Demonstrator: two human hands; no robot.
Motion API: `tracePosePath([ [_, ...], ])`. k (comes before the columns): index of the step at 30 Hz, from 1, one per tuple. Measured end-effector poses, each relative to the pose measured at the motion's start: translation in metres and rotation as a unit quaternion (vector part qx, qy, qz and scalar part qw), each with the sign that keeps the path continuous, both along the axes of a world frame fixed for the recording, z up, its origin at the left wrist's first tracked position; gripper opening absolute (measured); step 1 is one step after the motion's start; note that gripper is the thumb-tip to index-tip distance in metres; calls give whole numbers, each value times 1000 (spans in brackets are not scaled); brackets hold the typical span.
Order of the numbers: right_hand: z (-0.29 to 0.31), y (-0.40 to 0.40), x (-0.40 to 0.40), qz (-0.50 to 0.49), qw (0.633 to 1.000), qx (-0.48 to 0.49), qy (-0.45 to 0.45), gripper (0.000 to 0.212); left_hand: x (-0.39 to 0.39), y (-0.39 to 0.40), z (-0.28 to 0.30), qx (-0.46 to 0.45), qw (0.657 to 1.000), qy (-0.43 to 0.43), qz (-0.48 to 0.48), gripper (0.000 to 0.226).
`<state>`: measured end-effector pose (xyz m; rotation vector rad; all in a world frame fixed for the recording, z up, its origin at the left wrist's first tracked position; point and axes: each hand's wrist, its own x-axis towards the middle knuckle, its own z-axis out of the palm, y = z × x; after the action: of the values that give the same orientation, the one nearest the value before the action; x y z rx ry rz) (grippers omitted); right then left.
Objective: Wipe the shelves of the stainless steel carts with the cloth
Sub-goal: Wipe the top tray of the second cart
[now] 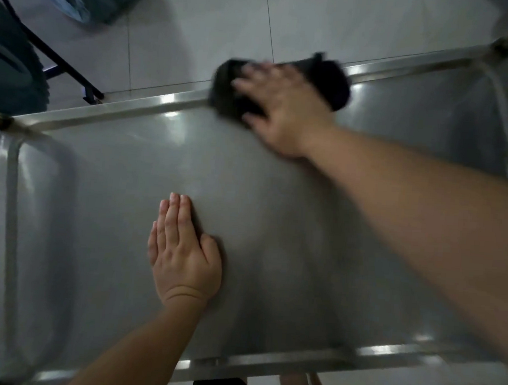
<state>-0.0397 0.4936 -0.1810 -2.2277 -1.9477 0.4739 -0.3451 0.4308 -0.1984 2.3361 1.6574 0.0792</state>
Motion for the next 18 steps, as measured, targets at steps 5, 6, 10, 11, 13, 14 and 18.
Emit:
tracePosePath([
  [5, 5, -94, 126, -143, 989, -15, -30, 70, -1, 1, -1, 5, 1000, 2, 1, 78],
  [6, 7, -113, 145, -177, 983, -20, -34, 71, -1, 1, -1, 5, 1000, 3, 0, 78],
  [10, 14, -166, 188, -228, 971, -46, -51, 71, 0, 0, -1, 2, 1000, 1, 4, 79],
  [11, 15, -174, 189, -223, 972, -49, -52, 71, 0, 0, -1, 3, 1000, -2, 5, 79],
  [13, 14, -191, 178, -224, 972, -49, -49, 70, 1, 1, -1, 7, 1000, -6, 7, 79],
  [14, 14, -203, 169, -230, 971, -46, -43, 69, 1, 1, -1, 8, 1000, -5, 7, 79],
  [18, 14, -279, 114, -276, 960, -35, -26, 67, 1, 0, -1, 9, 1000, -4, 11, 79],
])
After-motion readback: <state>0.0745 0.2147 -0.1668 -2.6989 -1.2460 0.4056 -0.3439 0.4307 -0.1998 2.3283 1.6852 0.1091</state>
